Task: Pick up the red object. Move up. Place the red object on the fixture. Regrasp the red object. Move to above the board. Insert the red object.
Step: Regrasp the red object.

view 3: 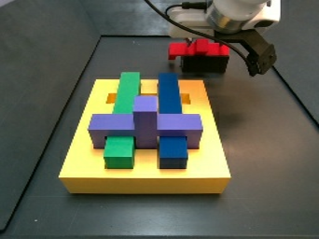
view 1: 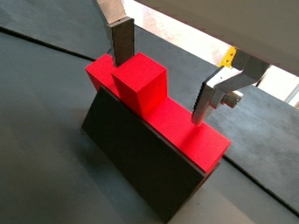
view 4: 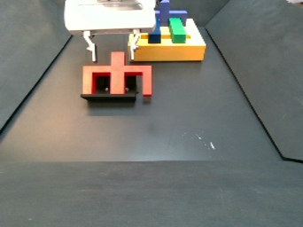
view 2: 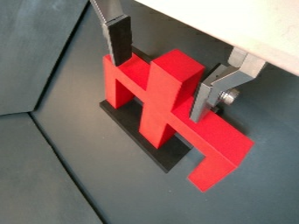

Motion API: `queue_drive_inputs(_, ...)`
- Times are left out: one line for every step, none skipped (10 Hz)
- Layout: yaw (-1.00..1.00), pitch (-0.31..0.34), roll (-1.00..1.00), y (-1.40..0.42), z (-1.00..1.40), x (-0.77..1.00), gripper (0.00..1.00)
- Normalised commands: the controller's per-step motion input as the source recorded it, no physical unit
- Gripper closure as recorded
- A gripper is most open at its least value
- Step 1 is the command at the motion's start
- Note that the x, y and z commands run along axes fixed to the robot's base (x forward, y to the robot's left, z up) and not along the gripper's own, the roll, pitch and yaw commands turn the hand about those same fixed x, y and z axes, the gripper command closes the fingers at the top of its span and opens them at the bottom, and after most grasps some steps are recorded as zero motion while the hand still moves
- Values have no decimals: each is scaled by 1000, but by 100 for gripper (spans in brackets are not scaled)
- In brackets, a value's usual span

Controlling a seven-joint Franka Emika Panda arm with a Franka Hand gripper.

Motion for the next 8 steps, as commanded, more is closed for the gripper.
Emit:
queue_drive_inputs(-29, -60, 211, -89, -143, -160, 0)
queue_drive_inputs(-34, 0, 549, -197, -163, -26, 0)
queue_drive_inputs(-26, 9, 500, -97, -100, -71, 0)
queue_drive_inputs(-9, 0, 411, -17, -23, -80, 0)
queue_drive_inputs(0, 20, 523, 0, 0, -11, 0)
queue_drive_inputs(0, 86, 546, 0, 0, 0, 0)
queue_drive_inputs(0, 34, 431, 0, -74, -17, 0)
queue_drive_inputs(0, 6, 254, 0, -83, 0, 0)
